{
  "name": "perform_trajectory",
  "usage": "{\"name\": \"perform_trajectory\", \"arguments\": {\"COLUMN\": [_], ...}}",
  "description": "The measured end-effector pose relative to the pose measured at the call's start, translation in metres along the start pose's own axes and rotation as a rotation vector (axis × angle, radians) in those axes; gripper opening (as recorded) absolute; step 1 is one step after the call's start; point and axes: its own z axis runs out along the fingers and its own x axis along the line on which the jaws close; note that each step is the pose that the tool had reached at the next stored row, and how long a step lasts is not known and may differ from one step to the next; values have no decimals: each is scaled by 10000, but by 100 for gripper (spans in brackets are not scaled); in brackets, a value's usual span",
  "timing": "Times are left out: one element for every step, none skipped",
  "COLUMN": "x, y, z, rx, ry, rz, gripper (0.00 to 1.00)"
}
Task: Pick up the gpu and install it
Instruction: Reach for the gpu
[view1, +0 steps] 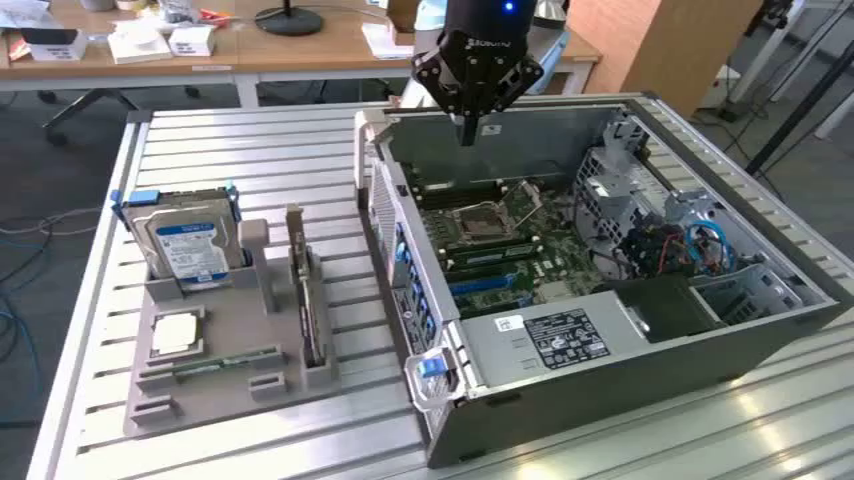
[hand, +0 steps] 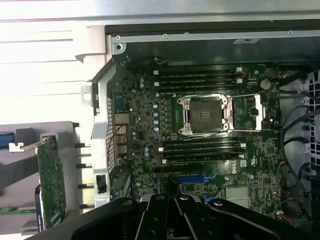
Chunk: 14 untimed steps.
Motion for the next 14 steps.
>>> {"name": "perform_trajectory", "arguments": {"x": [0, 0, 0, 0, 0, 0, 0, 0, 0, 0, 0, 0, 0, 5], "y": [0, 0, 0, 0, 0, 0, 0, 0, 0, 0, 0, 0, 0, -1], "z": [0, 0, 0, 0, 0, 0, 0, 0, 0, 0, 0, 0, 0, 1], "rx": [1, 0, 0, 0, 0, 0, 0, 0, 0, 0, 0, 0, 1, -3], "ry": [0, 0, 0, 0, 0, 0, 0, 0, 0, 0, 0, 0, 0, -2], "rz": [1, 0, 0, 0, 0, 0, 0, 0, 0, 0, 1, 0, 0, 1], "gripper": [10, 10, 10, 10, 10, 10, 10, 10, 10, 10, 10, 10, 10, 10]}}
